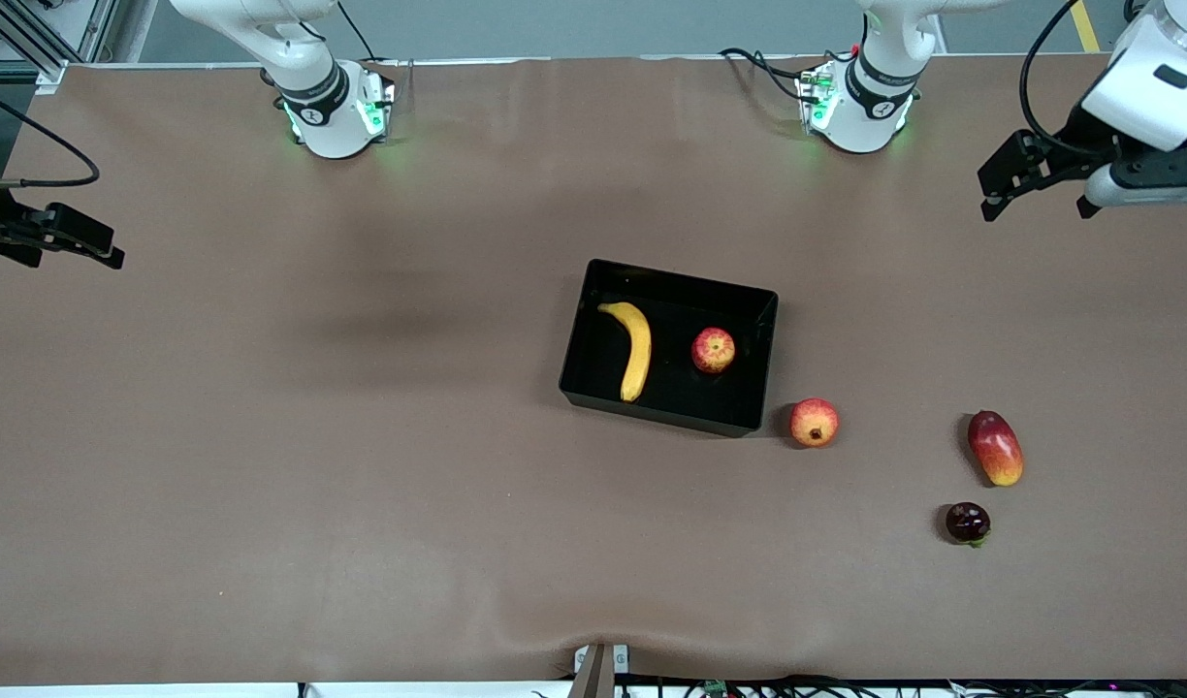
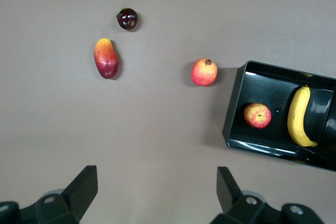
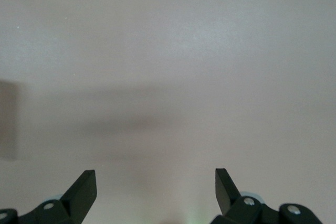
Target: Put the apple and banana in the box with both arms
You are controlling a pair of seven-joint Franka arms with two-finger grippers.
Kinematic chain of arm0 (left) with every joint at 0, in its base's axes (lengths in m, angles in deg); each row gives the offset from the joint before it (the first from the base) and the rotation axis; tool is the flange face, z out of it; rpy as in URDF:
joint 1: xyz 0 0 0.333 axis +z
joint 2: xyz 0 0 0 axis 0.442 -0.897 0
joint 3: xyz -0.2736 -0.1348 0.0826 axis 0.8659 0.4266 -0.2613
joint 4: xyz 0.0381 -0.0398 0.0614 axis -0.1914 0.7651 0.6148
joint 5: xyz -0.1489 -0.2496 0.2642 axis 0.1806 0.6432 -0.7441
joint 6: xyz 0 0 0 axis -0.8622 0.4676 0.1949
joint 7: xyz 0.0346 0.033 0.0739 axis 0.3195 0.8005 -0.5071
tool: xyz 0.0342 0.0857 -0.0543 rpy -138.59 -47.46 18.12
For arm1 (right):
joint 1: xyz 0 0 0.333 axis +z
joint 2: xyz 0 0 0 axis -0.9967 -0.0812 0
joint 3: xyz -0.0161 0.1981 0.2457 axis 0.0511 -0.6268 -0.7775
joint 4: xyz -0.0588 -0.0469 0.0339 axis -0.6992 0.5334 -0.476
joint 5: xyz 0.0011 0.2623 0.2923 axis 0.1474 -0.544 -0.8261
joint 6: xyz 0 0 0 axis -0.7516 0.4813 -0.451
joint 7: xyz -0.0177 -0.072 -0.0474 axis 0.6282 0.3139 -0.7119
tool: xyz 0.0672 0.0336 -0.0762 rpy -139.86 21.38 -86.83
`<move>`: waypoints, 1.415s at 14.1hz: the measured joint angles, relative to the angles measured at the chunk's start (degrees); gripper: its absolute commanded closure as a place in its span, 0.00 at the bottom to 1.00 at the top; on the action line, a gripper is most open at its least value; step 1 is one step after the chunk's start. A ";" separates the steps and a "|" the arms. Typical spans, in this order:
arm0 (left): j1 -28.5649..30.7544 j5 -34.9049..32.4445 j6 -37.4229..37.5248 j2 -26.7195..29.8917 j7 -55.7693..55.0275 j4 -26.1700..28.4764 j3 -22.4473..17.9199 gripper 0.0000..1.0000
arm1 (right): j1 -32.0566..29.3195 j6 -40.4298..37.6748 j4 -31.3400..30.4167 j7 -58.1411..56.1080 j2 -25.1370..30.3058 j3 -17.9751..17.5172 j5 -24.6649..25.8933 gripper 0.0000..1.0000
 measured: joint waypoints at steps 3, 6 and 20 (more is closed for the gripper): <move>-2.18 0.01 0.56 0.41 0.00 0.31 -2.48 0.00 | 0.00 0.00 0.00 0.00 0.00 0.00 0.00 0.00; -2.90 0.01 1.42 0.32 2.69 0.44 -3.72 0.00 | 0.00 0.00 0.00 0.00 0.00 0.00 0.00 0.00; -1.79 0.05 1.41 -1.65 3.77 -0.22 -4.35 0.00 | 0.00 0.00 0.00 0.00 0.00 0.00 0.00 0.00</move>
